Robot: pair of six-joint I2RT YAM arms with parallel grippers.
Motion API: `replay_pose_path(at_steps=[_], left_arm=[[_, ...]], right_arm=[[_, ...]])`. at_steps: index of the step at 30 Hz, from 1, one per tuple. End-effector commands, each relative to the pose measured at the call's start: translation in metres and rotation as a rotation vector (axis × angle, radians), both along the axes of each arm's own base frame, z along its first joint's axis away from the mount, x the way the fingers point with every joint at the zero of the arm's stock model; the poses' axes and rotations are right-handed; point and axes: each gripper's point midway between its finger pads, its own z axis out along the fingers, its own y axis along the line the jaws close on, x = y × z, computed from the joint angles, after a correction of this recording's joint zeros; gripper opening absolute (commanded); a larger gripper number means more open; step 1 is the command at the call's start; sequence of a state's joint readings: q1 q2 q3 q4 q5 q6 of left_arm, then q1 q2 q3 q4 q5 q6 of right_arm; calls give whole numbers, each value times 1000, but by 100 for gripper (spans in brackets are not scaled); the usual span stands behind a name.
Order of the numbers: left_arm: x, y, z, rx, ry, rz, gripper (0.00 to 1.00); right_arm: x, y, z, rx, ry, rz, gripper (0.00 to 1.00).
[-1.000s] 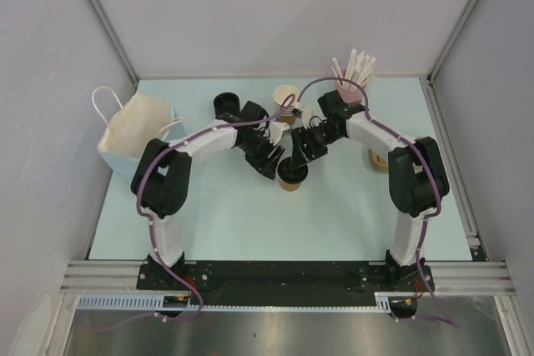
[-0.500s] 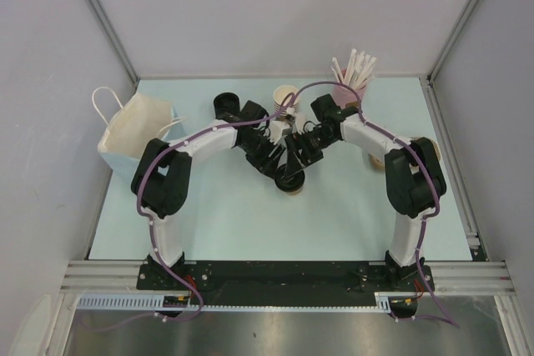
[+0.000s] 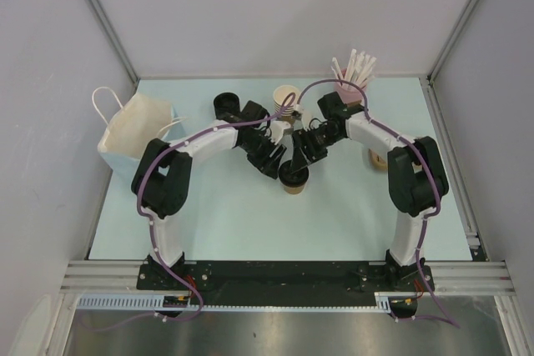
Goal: Pack the takeout coffee
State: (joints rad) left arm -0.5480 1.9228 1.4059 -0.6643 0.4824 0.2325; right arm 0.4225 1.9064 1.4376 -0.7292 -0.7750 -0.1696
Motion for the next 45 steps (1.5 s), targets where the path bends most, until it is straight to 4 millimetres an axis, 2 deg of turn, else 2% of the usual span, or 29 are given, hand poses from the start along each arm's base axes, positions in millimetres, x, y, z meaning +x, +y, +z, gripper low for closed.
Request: replay_pose_path(at_steps=[1,6,13,15,18,22,27,35,45], left_arm=[[2,-12,16,-53,-23,-11,62],[7,-11,31,-76,-49,-7,63],[8,1,64,-147,-76,-14,63],[4,2,80,-200,-67,-30,63],[-1,0,98,-268,-54,-57,64],[-7,-9,105,-324,-20,-78,65],[-2,-18,84,-306,47,-71,66],[10,-26,84,-283,28,-58,66],[18,-40,54,-183,23,-48,66]], right_arm=[[8,-15,-22,-63,15,-29,67],[9,-17,-21,-58,18,-35,65],[10,-20,-27,-75,23,-41,59],[11,-21,-30,-87,24,-46,57],[11,-21,-33,-102,22,-46,55],[11,-19,-35,-110,14,-39,52],[9,-18,-35,-122,6,-31,52],[9,-19,-39,-129,7,-29,53],[7,-17,-37,-128,-1,-19,54]])
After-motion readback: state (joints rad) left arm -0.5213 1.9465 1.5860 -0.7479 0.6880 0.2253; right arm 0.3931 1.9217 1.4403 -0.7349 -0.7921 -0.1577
